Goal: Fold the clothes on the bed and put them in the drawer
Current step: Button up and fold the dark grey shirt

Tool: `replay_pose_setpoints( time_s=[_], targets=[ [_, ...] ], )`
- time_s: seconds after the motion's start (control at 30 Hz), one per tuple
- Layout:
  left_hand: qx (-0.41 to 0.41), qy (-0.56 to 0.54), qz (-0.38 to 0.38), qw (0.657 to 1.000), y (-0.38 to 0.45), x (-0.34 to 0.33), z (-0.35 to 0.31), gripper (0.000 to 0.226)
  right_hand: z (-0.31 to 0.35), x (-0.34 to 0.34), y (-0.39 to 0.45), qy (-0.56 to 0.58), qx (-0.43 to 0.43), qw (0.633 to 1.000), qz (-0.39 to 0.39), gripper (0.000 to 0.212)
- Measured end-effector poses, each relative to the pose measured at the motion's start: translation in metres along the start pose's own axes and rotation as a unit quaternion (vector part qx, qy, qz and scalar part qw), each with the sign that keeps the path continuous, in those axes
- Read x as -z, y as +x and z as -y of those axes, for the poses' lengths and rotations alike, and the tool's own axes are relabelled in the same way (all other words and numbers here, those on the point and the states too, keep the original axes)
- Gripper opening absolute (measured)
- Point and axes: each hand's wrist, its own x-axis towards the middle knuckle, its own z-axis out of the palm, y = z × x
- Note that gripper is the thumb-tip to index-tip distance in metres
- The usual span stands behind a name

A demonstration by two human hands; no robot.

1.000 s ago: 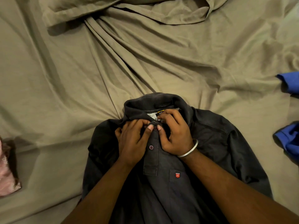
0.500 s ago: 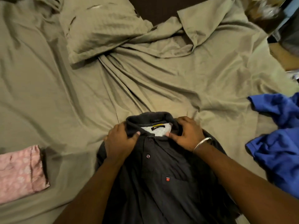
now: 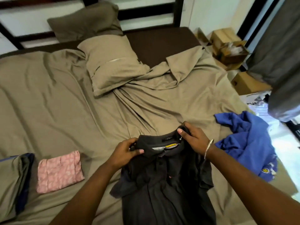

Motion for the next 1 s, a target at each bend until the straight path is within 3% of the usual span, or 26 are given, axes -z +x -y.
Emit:
replay_pose_setpoints(
  time_s=[0.07, 0.13, 0.23, 0.33, 0.4, 0.53, 0.63, 0.77, 0.9, 1.0],
  targets=[
    [-0.007, 0.031, 0.032, 0.999, -0.012, 0.021, -0.016, 0.054, 0.025, 0.022, -0.01, 0.033, 0.002, 0.999, 0.043, 0.03],
    [-0.04, 0.116, 0.027, 0.992, -0.026, 0.045, -0.04, 0.046, 0.05, 0.042, -0.023, 0.023, 0.014, 0.998, 0.06, 0.038],
    [-0.141, 0.226, -0.078, 0.961, -0.049, 0.072, -0.078, 0.028, 0.088, 0.06, -0.039, -0.072, 0.028, 0.995, 0.067, 0.032],
    [-0.217, 0.187, -0.19, 0.939, -0.082, 0.092, -0.125, 0.042, 0.133, 0.073, -0.057, -0.076, 0.089, 0.993, -0.023, 0.028],
    [-0.248, 0.132, -0.214, 0.935, -0.098, 0.1, -0.151, 0.053, 0.161, 0.08, -0.068, -0.031, 0.134, 0.988, -0.076, 0.024],
    [-0.292, 0.122, -0.202, 0.927, -0.113, 0.129, -0.206, 0.016, 0.211, 0.104, -0.072, -0.013, 0.161, 0.976, -0.149, 0.025],
    [-0.338, 0.199, -0.193, 0.9, -0.129, 0.164, -0.244, 0.004, 0.251, 0.13, -0.085, -0.084, 0.214, 0.951, -0.208, 0.029],
    [-0.333, 0.294, -0.173, 0.879, -0.143, 0.187, -0.28, 0.012, 0.291, 0.159, -0.098, -0.298, 0.194, 0.913, -0.199, 0.058],
    [-0.368, 0.344, -0.241, 0.83, -0.155, 0.196, -0.3, 0.022, 0.311, 0.173, -0.109, -0.354, 0.188, 0.89, -0.218, 0.04],
    [-0.366, 0.359, -0.304, 0.803, -0.169, 0.191, -0.305, 0.016, 0.316, 0.181, -0.12, -0.394, 0.201, 0.868, -0.225, 0.036]
  ],
)
